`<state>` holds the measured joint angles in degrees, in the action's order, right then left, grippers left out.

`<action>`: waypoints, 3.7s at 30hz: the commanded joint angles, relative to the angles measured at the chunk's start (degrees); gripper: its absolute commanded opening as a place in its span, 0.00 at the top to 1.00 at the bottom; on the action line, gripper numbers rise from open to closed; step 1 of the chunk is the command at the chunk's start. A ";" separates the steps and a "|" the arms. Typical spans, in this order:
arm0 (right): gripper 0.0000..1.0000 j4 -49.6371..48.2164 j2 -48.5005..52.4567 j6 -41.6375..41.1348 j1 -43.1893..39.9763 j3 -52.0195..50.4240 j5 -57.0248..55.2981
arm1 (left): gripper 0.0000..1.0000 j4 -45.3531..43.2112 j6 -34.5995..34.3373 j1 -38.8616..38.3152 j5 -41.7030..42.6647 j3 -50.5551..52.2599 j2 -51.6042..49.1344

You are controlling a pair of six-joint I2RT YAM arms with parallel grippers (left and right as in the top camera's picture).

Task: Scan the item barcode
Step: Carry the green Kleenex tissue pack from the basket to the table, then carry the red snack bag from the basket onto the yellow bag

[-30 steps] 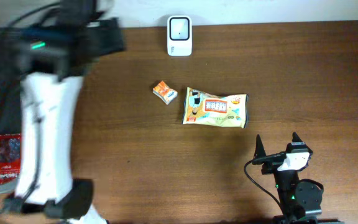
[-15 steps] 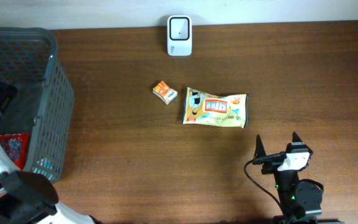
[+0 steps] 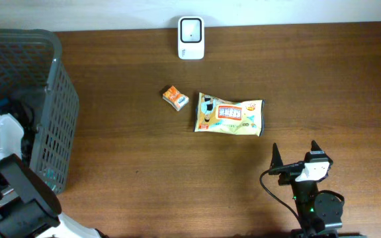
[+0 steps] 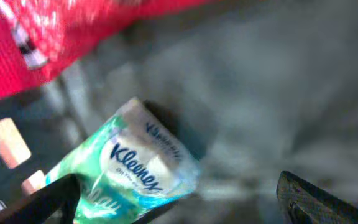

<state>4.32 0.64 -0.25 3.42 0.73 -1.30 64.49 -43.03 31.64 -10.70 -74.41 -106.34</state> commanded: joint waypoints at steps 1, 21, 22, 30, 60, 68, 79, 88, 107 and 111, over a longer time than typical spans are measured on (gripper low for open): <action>0.01 0.22 -0.28 -0.63 0.33 -0.42 -0.70 | 0.01 0.28 -1.29 0.46 -1.07 1.77 0.48; 0.02 0.22 -0.28 -0.63 0.33 -0.42 -0.70 | 1.00 5.90 11.47 0.39 26.53 -41.99 2.16; 0.01 0.22 -0.28 -0.63 0.33 -0.42 -0.70 | 1.00 7.26 11.47 -0.04 32.87 -47.19 2.84; 0.02 0.22 -0.28 -0.63 0.33 -0.42 -0.70 | 1.00 8.02 23.63 -25.79 36.96 -51.58 8.13; 0.01 0.22 -0.28 -0.63 0.33 -0.42 -0.70 | 0.01 30.23 23.47 -48.78 11.63 -105.37 -31.41; 0.01 0.22 -0.28 -0.63 0.33 -0.42 -0.70 | 0.01 32.24 30.32 -21.86 9.44 -101.83 -16.83; 0.01 0.22 -0.28 -0.66 0.33 -0.42 -0.70 | 0.01 24.22 25.09 -1.51 -5.99 -55.78 -13.20; 0.02 0.22 -0.28 -0.63 0.33 -0.42 -0.70 | 0.14 2.34 29.24 -0.96 -11.69 -21.05 -13.22; 0.02 0.22 -0.28 -0.63 0.33 -0.42 -0.70 | 0.66 -5.86 29.22 3.80 -12.04 -17.33 -15.58; 0.02 0.22 -0.28 -0.63 0.33 -0.42 -0.70 | 1.00 -6.19 29.24 3.78 -10.91 -17.38 -15.56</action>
<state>4.32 0.69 -0.25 3.42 0.73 -1.30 59.24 -13.30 34.59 -23.83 -92.03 -121.19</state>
